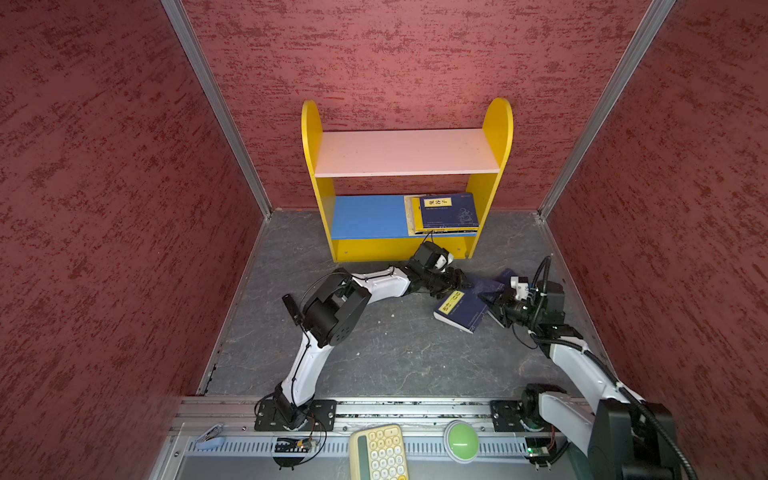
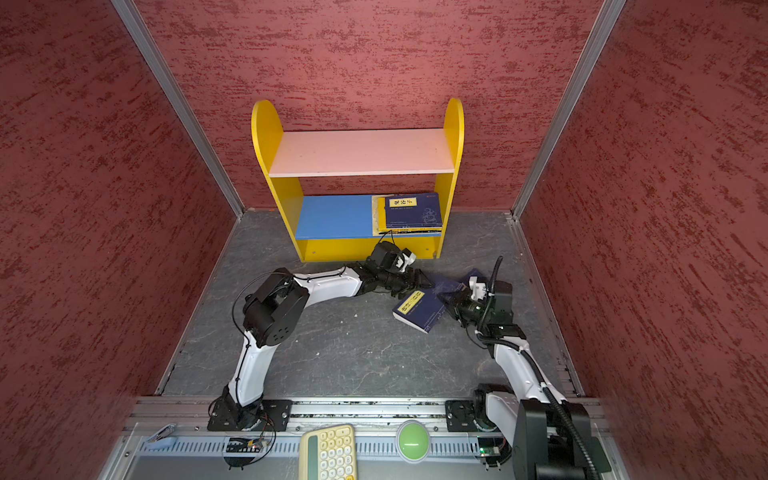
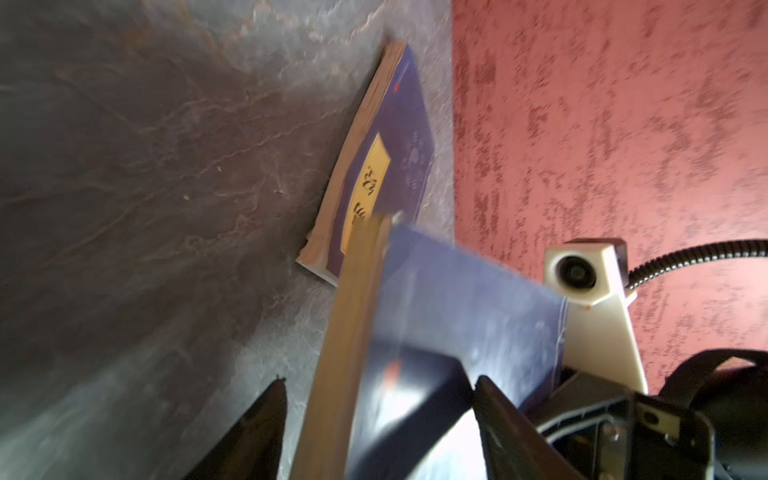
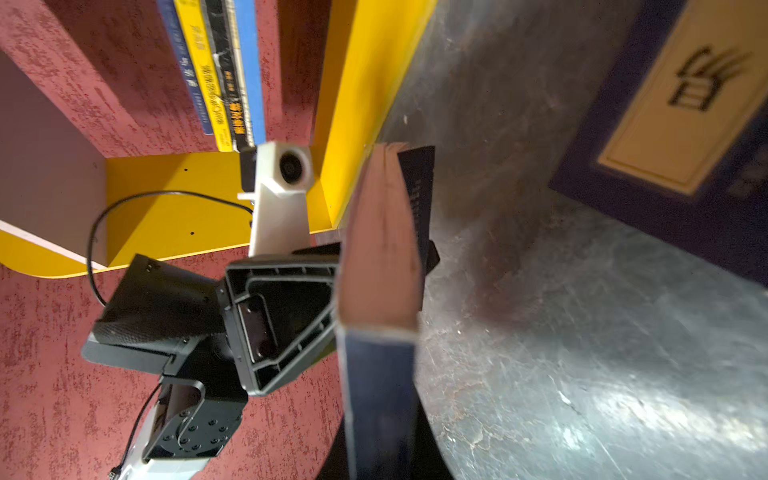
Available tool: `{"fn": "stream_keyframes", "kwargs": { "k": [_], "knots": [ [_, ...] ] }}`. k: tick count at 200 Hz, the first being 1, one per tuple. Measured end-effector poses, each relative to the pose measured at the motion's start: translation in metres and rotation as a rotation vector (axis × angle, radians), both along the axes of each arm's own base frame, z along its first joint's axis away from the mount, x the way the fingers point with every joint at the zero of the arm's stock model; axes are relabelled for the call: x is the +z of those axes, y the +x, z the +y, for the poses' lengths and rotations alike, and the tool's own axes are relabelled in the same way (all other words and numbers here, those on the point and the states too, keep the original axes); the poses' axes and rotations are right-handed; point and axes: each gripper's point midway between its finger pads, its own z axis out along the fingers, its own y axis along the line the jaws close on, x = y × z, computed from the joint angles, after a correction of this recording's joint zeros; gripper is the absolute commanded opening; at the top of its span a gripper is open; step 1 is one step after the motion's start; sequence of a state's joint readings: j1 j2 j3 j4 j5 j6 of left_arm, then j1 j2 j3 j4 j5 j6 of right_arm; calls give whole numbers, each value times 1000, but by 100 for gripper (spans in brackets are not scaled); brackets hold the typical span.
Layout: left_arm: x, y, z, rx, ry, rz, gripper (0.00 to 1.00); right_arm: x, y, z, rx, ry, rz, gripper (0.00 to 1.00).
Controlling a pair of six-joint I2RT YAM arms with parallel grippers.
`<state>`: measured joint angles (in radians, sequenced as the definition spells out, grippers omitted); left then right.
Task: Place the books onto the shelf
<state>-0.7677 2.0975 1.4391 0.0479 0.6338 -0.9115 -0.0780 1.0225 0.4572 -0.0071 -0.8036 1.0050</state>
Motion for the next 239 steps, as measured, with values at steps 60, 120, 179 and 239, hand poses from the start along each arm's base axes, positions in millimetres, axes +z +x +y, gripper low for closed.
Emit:
{"fn": "stream_keyframes", "kwargs": {
  "k": [60, 120, 179, 239],
  "knots": [
    [93, 4, 65, 158, -105, -183, 80, 75, 20, 1, 19, -3, -158, 8],
    [136, 11, 143, 366, -148, -270, 85, 134, 44, 2, -17, 90, -265, 8],
    [177, 11, 167, 441, -222, -330, 86, 157, 94, 11, -140, 186, -329, 8],
    [165, 31, 141, 438, -243, -249, 77, 151, 137, 41, -207, 270, -339, 8]
  ]
}}
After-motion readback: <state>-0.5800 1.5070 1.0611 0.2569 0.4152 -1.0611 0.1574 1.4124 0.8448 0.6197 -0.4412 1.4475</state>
